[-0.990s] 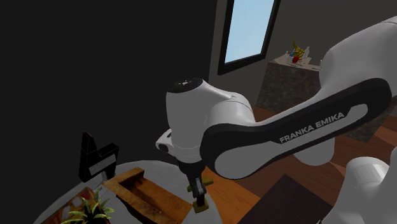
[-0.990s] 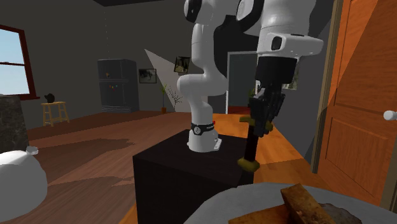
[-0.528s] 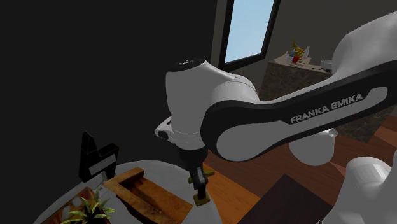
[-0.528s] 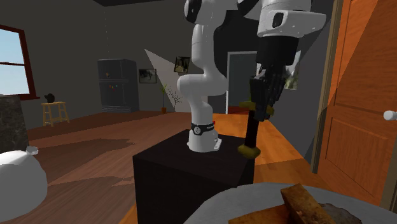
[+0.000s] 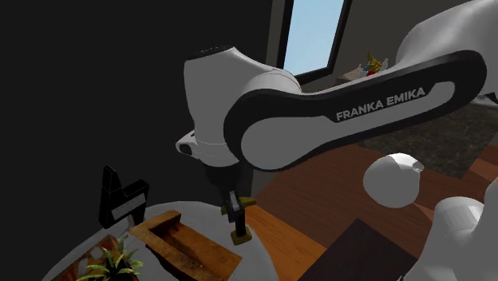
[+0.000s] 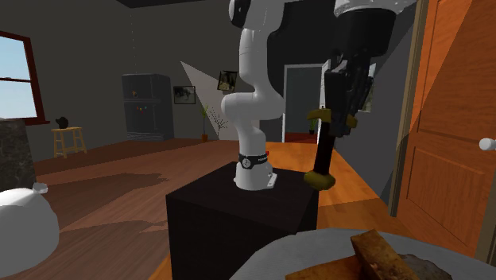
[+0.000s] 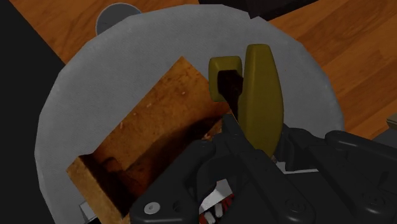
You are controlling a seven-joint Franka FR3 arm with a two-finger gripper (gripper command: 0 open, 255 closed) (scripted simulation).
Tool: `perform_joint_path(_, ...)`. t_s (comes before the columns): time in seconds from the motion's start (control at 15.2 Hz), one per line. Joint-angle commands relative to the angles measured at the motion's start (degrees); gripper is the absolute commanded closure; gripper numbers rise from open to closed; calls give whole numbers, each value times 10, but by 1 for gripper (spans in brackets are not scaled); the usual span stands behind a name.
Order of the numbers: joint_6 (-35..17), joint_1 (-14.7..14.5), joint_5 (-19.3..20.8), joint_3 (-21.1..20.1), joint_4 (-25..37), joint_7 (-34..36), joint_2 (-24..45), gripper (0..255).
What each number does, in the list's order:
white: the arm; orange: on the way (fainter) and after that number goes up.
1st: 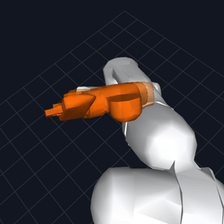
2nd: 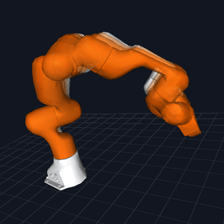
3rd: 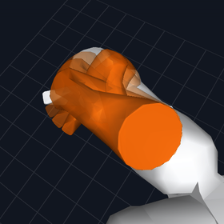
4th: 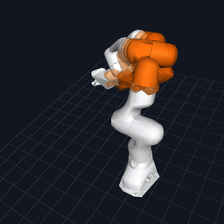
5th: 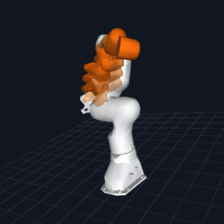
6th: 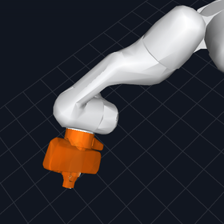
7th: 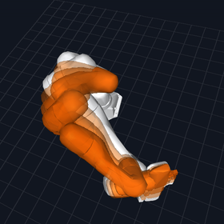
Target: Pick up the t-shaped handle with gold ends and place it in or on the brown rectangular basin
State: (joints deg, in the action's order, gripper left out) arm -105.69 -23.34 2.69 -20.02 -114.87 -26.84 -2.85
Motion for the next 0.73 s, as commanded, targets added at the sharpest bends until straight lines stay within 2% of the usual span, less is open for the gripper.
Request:
perform_joint_path(0.0,16,1,15,-1,57,6,44,255)
perform_joint_path(0.33,76,-10,54,0,227,16,162,255)
perform_joint_path(0.66,163,-40,93,7,443,16,298,255)
